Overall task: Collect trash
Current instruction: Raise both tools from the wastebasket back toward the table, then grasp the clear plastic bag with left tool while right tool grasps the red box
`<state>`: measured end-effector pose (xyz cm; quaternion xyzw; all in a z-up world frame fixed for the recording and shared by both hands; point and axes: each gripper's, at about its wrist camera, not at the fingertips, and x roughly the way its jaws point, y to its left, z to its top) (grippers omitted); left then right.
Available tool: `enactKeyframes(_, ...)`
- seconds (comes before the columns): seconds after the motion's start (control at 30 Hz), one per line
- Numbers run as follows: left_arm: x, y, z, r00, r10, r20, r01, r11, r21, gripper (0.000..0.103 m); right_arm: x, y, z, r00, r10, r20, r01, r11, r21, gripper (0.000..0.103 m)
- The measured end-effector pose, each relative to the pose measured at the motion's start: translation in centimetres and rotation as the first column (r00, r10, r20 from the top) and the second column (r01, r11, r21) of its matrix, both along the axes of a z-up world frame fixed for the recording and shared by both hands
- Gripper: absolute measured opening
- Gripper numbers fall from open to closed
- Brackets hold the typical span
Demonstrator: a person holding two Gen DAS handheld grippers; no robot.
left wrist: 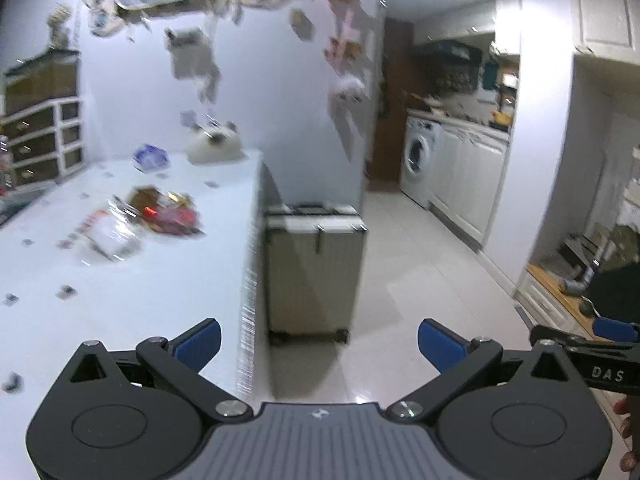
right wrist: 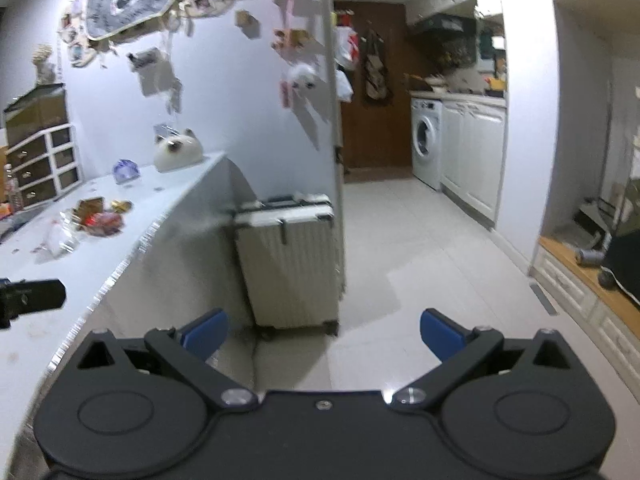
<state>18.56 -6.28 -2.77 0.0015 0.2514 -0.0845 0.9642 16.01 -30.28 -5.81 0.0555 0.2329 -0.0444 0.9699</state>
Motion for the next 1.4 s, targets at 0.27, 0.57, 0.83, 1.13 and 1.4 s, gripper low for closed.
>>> enactKeyframes(0.27, 0.5, 8.1, 3.2, 0.990, 0.134, 0.041, -0.135, 0.991, 0.007, 0.103, 2.7, 5.1, 3.7, 0.992, 0.068, 0.111, -0.068, 0.998, -0.003, 0.103)
enactKeyframes(0.57, 3.8, 17.3, 5.3, 0.969, 0.243, 0.054, -0.246, 0.967, 0.067, 0.103, 8.7, 10.4, 5.8, 0.967, 0.200, 0.160, -0.196, 0.980, -0.045, 0.103)
enactKeyframes(0.83, 12.8, 22.9, 4.6, 0.962, 0.271, -0.038, -0.271, 0.963, 0.000, 0.103, 15.8, 14.0, 6.7, 0.918, 0.373, 0.138, -0.348, 0.921, -0.178, 0.103)
enactKeyframes(1.13, 23.9, 24.4, -0.3, 0.933, 0.305, -0.189, -0.318, 0.947, -0.043, 0.103, 24.2, 17.1, 4.7, 0.896, 0.440, 0.062, -0.418, 0.882, -0.216, 0.103)
enactKeyframes(1.4, 28.6, 27.6, -3.4, 0.923, 0.305, -0.235, -0.336, 0.936, -0.106, 0.103, 28.0, 18.5, 2.3, 0.878, 0.477, 0.048, -0.471, 0.877, -0.095, 0.103)
